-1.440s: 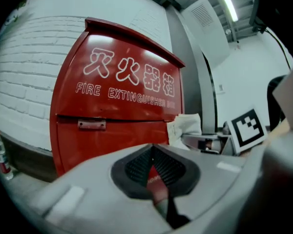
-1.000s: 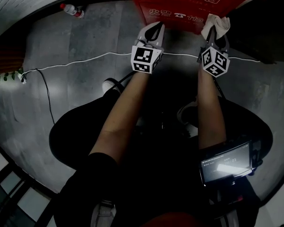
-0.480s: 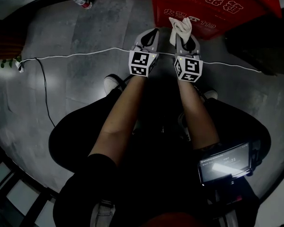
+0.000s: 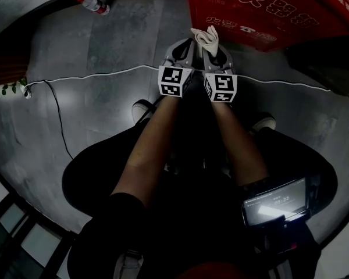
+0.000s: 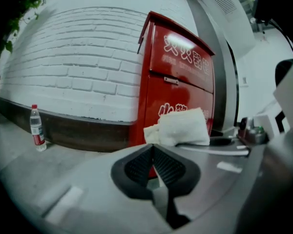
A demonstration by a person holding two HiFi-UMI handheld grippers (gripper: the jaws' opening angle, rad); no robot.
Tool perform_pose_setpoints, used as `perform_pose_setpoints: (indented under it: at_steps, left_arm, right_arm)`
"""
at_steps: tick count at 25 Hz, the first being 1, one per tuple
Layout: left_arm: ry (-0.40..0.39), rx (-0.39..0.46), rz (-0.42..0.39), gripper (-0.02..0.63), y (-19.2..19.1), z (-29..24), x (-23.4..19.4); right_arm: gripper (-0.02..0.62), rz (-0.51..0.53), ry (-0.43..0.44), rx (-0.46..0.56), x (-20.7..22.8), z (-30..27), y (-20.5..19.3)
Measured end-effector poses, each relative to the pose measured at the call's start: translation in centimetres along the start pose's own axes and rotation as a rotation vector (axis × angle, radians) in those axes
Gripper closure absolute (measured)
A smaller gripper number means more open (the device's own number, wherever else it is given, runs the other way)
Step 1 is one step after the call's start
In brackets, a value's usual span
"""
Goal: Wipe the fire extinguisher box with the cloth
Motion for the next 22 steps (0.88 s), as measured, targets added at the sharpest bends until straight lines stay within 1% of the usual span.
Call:
perform_pose_setpoints:
  at_steps: [4,9,14,16,18,22]
  left_arm:
    - [0.0,-0.019,0.008,0.604,-1.2,-1.0,-1.3]
    - [-0.019,-0.043,0.013,0.604,-2.3,-2.3,-2.0]
    - [-0.039,-0.057,-0.004,0.604,-3.0,-3.2,-2.1]
    - [-0.046,-0.056,-0.002,0.604,-3.0,-3.8,-2.0]
    - [-0.059,-0.054,-0.002,0.604,-2.9,-4.4,-1.5]
    - [-0.087,-0.062,-0.008,0.604,-3.3,-5.4,0.0]
  right_arm:
    - [0.497,-0.005,0.004,-0.026,-0.2,-1.4,-1.8]
    - [0.497,-0.015,-0.015,-0.051,0.5,-3.0,-3.4]
    - [0.497,-0.024,-0.087,-0.076,2.2,-4.2,-4.4]
    - [0.494,-0.005,-0.101,-0.087,3.0,-4.4,-4.4]
    - [0.491,0.012,-0.094,-0.097,3.3,-4.4,-4.3]
    - [0.488,0.006,-0.119,-0.101,4.6,-3.5,-4.5]
Point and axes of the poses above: the fingertips, and each gripper's own axes: z backward along the fingers, x to its right, y out of its top, the point moved 1 cm from there along z, backward along the fingers, and after that the axes turned 11 degrees about x, right-handed, at the moved point
